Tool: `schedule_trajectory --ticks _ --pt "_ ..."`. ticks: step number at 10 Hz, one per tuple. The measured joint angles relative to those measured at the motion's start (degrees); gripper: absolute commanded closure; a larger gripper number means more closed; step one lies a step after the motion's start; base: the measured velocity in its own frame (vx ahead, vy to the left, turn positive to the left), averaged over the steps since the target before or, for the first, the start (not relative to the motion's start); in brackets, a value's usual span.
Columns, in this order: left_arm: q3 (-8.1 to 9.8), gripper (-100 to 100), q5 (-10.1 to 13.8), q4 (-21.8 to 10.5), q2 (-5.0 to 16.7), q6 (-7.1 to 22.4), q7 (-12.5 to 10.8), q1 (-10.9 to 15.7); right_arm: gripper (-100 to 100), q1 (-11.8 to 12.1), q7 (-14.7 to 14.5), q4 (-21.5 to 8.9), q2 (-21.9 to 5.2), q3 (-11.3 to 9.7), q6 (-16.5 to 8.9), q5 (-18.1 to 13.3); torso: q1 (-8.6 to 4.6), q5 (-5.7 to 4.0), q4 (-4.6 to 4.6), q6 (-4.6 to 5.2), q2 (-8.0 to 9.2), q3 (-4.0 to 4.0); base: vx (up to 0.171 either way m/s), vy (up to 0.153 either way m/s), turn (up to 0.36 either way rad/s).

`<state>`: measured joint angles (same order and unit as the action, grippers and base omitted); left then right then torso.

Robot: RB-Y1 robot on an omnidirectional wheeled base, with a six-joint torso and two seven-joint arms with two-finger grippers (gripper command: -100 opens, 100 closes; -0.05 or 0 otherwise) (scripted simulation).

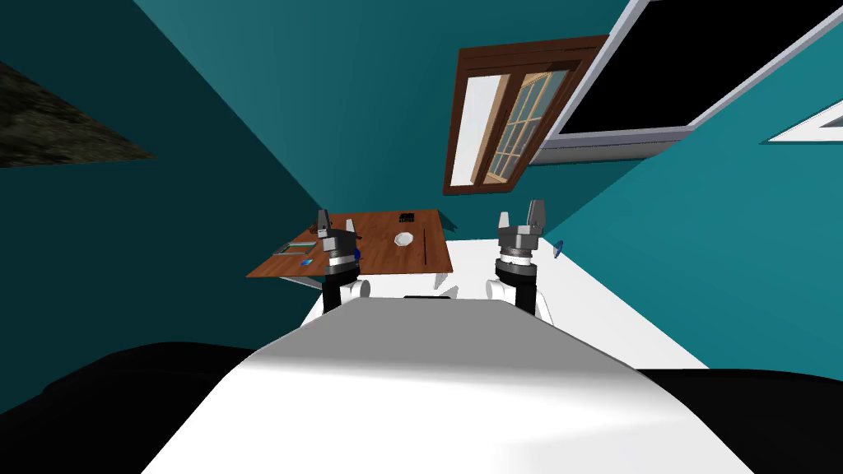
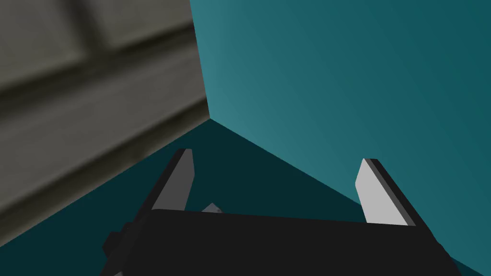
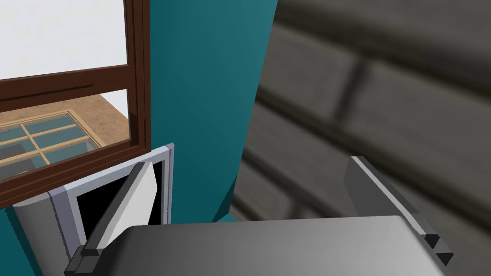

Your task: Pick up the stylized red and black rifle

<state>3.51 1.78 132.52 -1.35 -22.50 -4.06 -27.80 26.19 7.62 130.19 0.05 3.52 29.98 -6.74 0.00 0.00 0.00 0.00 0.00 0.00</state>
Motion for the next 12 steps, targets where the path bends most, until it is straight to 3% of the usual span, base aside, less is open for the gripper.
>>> schedule_trajectory --ticks 4,8,12 --pt "-0.24 -100 -3.03 -1.08 6.49 -0.74 2.05 -0.5 0 -0.01 0.0 0.0 0.01 -0.01 0.0 0.0 -0.23 -0.05 0.08 0.01 0.38 0.22 -0.092 -0.062 -0.007" --pt "-1.22 -100 -9.88 -3.32 11.85 -1.55 6.84 -1.17 0 -0.02 0.0 0.0 0.01 -0.01 0.0 0.0 -0.46 -0.1 0.12 0.01 0.56 0.32 -0.125 -0.103 -0.027" --pt "-1.86 -100 -16.29 -7.2 14.75 -3.83 10.9 -1.41 0 -0.01 0.0 0.0 0.01 -0.01 0.0 0.0 -0.28 -0.08 0.09 0.0 0.35 0.21 -0.089 -0.081 -0.05"
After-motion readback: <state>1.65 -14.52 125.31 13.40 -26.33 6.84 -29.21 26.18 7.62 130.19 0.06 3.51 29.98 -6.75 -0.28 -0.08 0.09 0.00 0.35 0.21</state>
